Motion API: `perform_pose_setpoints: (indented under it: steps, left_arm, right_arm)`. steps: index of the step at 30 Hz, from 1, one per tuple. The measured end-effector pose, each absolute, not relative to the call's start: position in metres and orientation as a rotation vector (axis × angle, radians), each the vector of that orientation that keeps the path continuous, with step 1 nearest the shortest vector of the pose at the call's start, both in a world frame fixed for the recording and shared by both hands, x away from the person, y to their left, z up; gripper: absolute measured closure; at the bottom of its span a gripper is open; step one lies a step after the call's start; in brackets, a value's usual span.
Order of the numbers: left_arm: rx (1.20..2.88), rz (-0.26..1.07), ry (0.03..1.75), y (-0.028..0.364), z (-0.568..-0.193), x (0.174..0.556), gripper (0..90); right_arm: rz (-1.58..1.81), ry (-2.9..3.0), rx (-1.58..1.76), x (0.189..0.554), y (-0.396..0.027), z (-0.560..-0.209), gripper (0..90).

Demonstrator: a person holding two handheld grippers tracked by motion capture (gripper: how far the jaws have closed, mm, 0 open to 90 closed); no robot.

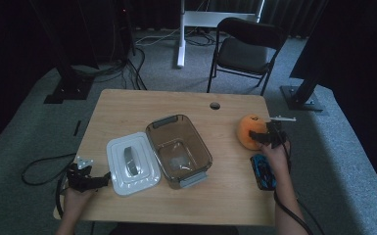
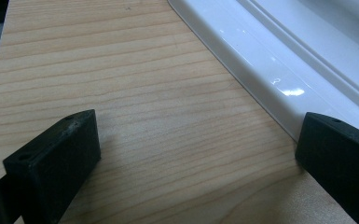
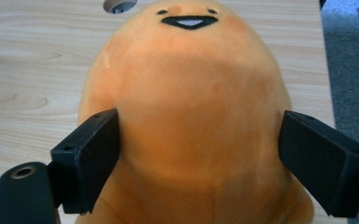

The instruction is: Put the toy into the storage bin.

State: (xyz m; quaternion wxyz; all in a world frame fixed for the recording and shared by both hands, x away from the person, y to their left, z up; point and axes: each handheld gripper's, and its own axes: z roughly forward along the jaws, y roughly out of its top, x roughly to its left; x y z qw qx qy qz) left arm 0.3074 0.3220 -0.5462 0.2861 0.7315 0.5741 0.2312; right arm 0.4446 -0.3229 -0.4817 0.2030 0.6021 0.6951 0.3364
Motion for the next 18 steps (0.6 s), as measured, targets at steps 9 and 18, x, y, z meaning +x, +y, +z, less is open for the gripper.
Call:
perform_pose_setpoints:
  steps: [9, 18]
  left_arm:
    - [1.956, 0.618, 1.535, 0.322, -0.5462, 0.3075, 0.2]
    - [1.956, 0.618, 1.535, 0.322, -0.5462, 0.3075, 0.2]
  right_arm:
    - [0.956, 1.942, 1.686, 0.4425, -0.3223, -0.4898, 13.6]
    - [0.981, 1.973, 1.663, 0.4375, -0.3215, -0.4888, 26.2]
